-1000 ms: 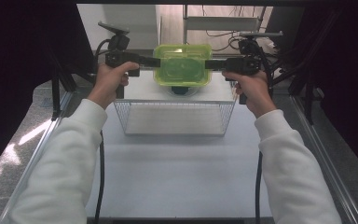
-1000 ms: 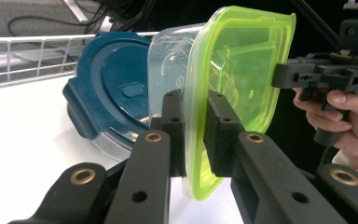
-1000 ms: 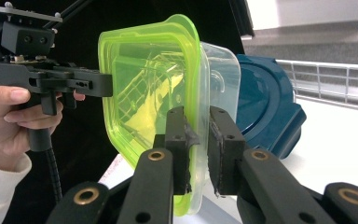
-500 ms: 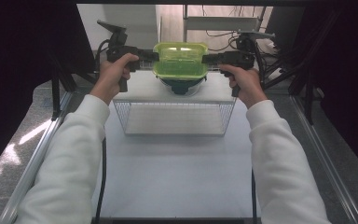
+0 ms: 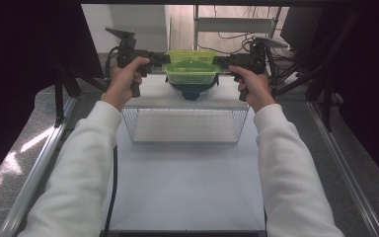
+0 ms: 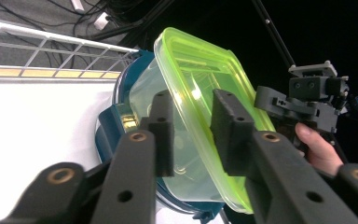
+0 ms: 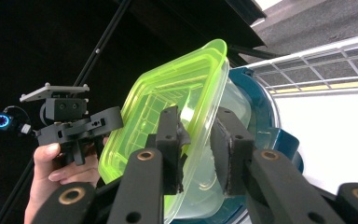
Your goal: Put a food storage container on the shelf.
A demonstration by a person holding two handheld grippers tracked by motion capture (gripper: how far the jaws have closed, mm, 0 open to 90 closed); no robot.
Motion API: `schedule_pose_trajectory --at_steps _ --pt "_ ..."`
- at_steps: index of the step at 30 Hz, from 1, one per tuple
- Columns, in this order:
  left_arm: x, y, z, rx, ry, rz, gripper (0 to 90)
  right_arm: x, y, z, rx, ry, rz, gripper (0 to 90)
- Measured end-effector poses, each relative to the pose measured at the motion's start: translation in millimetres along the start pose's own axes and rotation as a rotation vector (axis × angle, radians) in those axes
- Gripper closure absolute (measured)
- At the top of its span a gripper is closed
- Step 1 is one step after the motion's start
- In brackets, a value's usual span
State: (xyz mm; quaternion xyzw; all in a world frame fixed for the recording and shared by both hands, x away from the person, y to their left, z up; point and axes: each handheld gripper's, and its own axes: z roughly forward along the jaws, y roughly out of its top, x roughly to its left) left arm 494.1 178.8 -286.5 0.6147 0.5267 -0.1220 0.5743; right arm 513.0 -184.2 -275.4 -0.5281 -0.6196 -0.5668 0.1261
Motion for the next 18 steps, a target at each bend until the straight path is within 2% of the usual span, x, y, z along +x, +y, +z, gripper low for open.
schedule_pose_trajectory --at_steps 3,5,6,7,8,9,10,11,12,13,15,16,18 --pt "-0.8 -1.3 3.0 -0.003 0.011 0.007 64.9 -0.9 -0.3 0.5 -0.008 0.006 0.006 68.4" --pt "-2.4 -2.0 4.8 -0.014 0.037 0.023 54.0 -2.2 -1.0 1.3 -0.019 0.016 -0.002 60.9" --pt "-4.1 -2.8 5.2 -0.031 0.053 0.049 43.7 -1.0 -1.5 0.2 -0.035 0.013 -0.009 52.9" --pt "-4.1 -2.8 5.2 -0.031 0.053 0.049 39.0 -0.3 -1.8 -0.5 -0.044 0.005 -0.021 49.0" --pt "-5.6 -3.3 3.9 -0.053 0.064 0.065 35.1 1.6 -2.2 -2.4 -0.055 -0.005 -0.041 45.4" --pt "-6.8 -3.7 2.3 -0.067 0.068 0.078 35.1 1.6 -2.2 -2.4 -0.055 -0.005 -0.041 45.4" --pt "-8.0 -4.2 0.2 -0.075 0.064 0.089 31.4 4.9 -3.1 -6.9 -0.071 -0.010 -0.080 41.5" --pt "-9.3 -4.8 -1.9 -0.082 0.061 0.102 31.4 4.9 -3.1 -6.9 -0.071 -0.010 -0.080 41.5" --pt "-11.0 -5.6 -4.1 -0.084 0.064 0.116 29.6 6.5 -3.6 -9.6 -0.080 -0.020 -0.101 39.2" --pt "-14.8 -8.2 -10.0 -0.092 0.069 0.150 27.6 9.6 -5.3 -16.2 -0.089 -0.022 -0.136 37.5" --pt "-16.9 -10.1 -13.4 -0.094 0.071 0.162 27.0 12.6 -8.4 -23.6 -0.088 -0.036 -0.181 35.7" --pt "-18.6 -12.2 -16.9 -0.094 0.070 0.175 27.0 12.6 -8.4 -23.6 -0.088 -0.036 -0.181 35.7" --pt "-23.2 -21.0 -27.8 -0.093 0.074 0.211 26.7 15.5 -16.2 -35.0 -0.084 -0.046 -0.243 33.6"
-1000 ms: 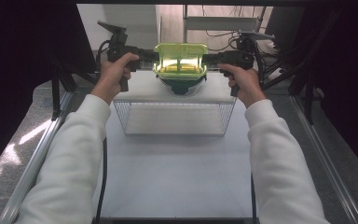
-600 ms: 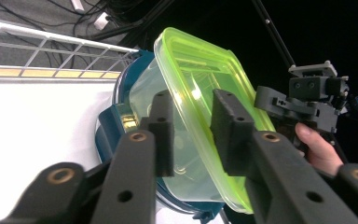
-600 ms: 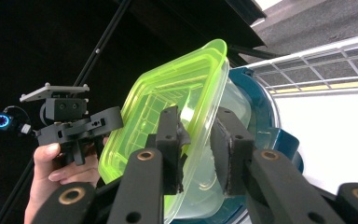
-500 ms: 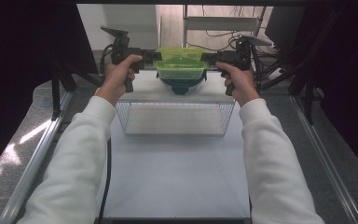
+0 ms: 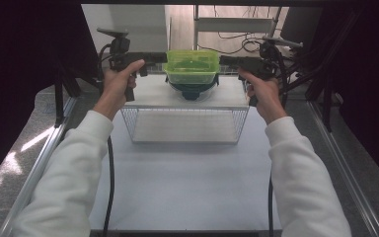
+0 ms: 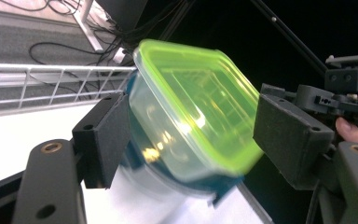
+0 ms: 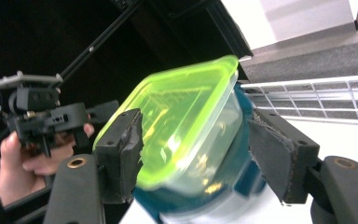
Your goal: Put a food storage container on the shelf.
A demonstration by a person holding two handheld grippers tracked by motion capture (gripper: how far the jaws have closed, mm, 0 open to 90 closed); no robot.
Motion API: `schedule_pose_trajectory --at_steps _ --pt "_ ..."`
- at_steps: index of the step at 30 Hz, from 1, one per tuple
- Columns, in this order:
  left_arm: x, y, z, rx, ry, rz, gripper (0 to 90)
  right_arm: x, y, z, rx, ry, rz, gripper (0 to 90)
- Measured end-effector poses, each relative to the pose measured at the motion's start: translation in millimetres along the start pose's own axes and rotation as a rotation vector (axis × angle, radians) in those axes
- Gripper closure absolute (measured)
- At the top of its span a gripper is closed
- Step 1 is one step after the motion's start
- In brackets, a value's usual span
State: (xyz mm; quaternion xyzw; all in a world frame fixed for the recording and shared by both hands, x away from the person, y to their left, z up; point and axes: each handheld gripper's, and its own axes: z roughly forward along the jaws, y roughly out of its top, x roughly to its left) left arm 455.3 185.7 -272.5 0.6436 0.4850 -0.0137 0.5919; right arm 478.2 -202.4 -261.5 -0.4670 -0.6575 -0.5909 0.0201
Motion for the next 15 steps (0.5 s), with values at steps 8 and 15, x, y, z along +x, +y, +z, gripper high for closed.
schedule_pose_trajectory --at_steps 8,15 --pt "-15.0 -41.8 -34.9 0.010 0.014 0.135 25.5 6.1 -24.4 -34.5 0.001 0.006 -0.108 30.6" --pt "-23.4 -105.4 -60.3 0.016 0.060 0.213 24.3 9.8 -74.5 -69.5 0.047 -0.050 -0.259 27.6"
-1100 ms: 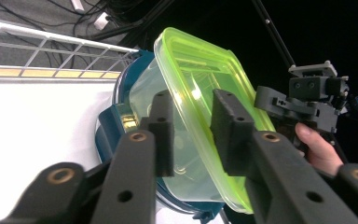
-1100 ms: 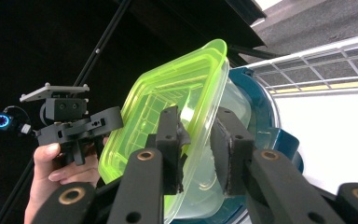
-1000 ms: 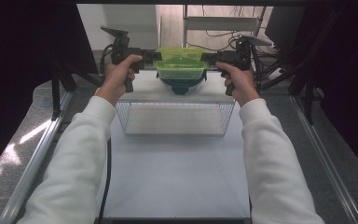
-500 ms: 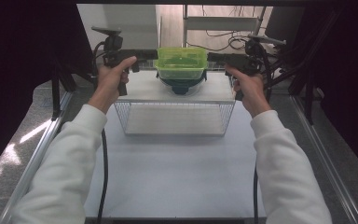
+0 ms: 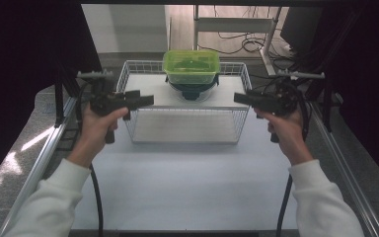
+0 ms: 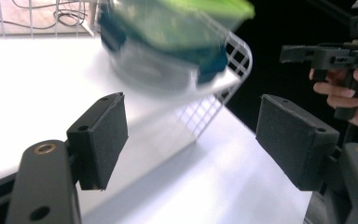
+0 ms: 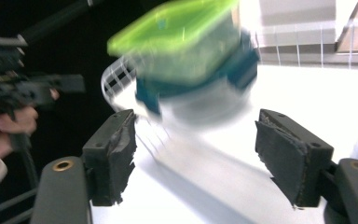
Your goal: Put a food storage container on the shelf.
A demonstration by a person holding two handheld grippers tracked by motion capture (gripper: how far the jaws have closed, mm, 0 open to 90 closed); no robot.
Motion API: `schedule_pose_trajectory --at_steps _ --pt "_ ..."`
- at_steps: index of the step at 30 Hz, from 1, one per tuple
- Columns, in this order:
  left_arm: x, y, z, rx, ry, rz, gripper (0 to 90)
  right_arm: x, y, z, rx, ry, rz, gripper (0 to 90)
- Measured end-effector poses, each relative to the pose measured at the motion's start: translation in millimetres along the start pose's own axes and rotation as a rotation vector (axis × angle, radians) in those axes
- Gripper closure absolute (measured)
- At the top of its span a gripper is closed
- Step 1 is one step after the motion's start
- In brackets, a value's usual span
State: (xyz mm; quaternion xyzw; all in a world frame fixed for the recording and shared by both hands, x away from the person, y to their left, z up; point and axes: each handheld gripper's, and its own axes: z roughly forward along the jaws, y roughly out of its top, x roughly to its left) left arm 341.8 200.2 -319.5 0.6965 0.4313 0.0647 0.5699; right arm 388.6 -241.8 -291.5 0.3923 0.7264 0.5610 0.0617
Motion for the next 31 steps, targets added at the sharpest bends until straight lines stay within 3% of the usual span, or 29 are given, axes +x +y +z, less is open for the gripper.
schedule_pose_trajectory --at_steps 1,2,3,4,5,9,11,13,17,23,31 --pt "-2.1 -10.6 -2.6 0.004 0.005 0.007 24.2 3.6 -16.4 -6.1 0.017 -0.015 -0.030 26.4" --pt "-3.9 -20.9 -5.0 0.009 0.005 0.009 24.2 3.6 -16.4 -6.1 0.017 -0.015 -0.030 26.4" --pt "-6.4 -38.8 -8.0 0.014 0.021 0.011 24.2 5.9 -36.0 -12.0 0.027 -0.020 -0.049 25.3" --pt "-6.4 -38.8 -8.0 0.014 0.021 0.011 24.1 5.9 -36.0 -12.0 0.027 -0.020 -0.049 25.3" --pt "-8.1 -53.4 -10.1 0.024 0.035 0.024 24.1 6.5 -43.1 -14.2 0.033 -0.024 -0.054 25.1" --pt "-9.2 -84.5 -13.8 0.037 0.044 0.010 24.1 8.8 -78.8 -23.9 0.061 -0.049 -0.075 23.3" --pt "-10.4 -104.4 -14.7 0.063 0.056 0.014 24.3 9.3 -103.1 -28.7 0.093 -0.057 -0.069 22.3" --pt "-11.2 -113.9 -15.1 0.076 0.066 0.010 24.2 9.3 -106.7 -29.3 0.099 -0.060 -0.069 22.0" --pt "-15.0 -140.6 -13.1 0.129 0.100 0.027 24.1 8.0 -140.2 -35.8 0.128 -0.095 -0.052 21.4" --pt "-17.5 -151.1 -12.0 0.152 0.115 0.037 23.9 5.6 -162.0 -33.2 0.179 -0.111 -0.048 20.5" --pt "-14.4 -153.6 -9.8 0.160 0.118 0.024 23.2 7.2 -161.4 -31.9 0.173 -0.126 -0.069 19.3"
